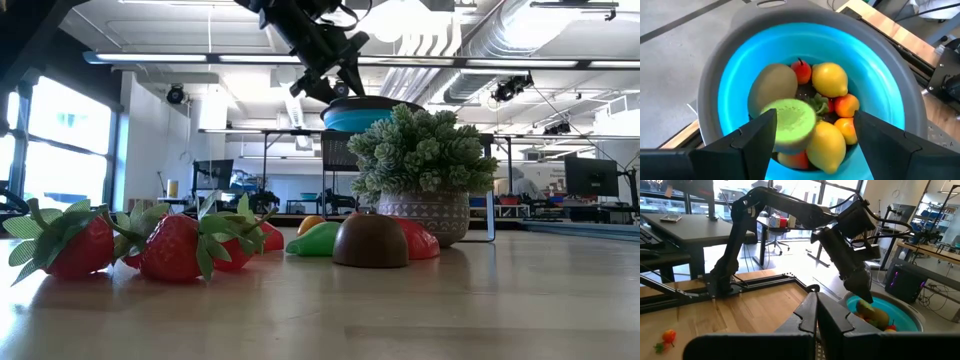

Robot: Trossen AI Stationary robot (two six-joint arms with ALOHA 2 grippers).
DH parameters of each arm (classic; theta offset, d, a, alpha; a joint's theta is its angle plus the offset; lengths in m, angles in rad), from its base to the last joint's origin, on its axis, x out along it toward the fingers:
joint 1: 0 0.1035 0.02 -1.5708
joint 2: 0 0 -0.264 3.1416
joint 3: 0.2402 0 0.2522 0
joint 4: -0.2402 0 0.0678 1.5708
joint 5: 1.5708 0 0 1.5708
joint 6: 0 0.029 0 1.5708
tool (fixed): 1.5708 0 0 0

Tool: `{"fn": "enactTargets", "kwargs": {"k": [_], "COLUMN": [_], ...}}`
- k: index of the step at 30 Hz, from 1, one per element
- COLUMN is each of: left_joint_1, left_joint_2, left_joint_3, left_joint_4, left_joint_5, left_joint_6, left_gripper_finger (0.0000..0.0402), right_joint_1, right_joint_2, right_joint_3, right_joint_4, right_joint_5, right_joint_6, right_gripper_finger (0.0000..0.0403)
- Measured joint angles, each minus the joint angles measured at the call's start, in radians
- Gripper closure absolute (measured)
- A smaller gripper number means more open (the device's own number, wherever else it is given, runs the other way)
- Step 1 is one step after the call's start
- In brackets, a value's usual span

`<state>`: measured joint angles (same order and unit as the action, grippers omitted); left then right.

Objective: Pick & Place Fruit
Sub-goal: Put the orange pear into the blue strainer bowl

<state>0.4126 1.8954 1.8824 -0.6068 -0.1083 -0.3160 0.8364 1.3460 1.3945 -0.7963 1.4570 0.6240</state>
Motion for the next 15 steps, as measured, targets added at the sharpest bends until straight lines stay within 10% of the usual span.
{"fn": "enactTargets", "kwargs": {"k": [15], "left_joint_1": [-0.006], "left_joint_2": [-0.009], "left_joint_3": [0.000], "left_joint_4": [0.004], "left_joint_5": [0.079], "left_joint_6": [0.023], "left_gripper_finger": [0.0248], "right_joint_1": [0.000], "right_joint_2": [0.000], "right_joint_3": [0.000], "right_joint_4": [0.000], "right_joint_5": [0.006], "right_joint_6": [0.000], "right_gripper_finger": [0.0398]}}
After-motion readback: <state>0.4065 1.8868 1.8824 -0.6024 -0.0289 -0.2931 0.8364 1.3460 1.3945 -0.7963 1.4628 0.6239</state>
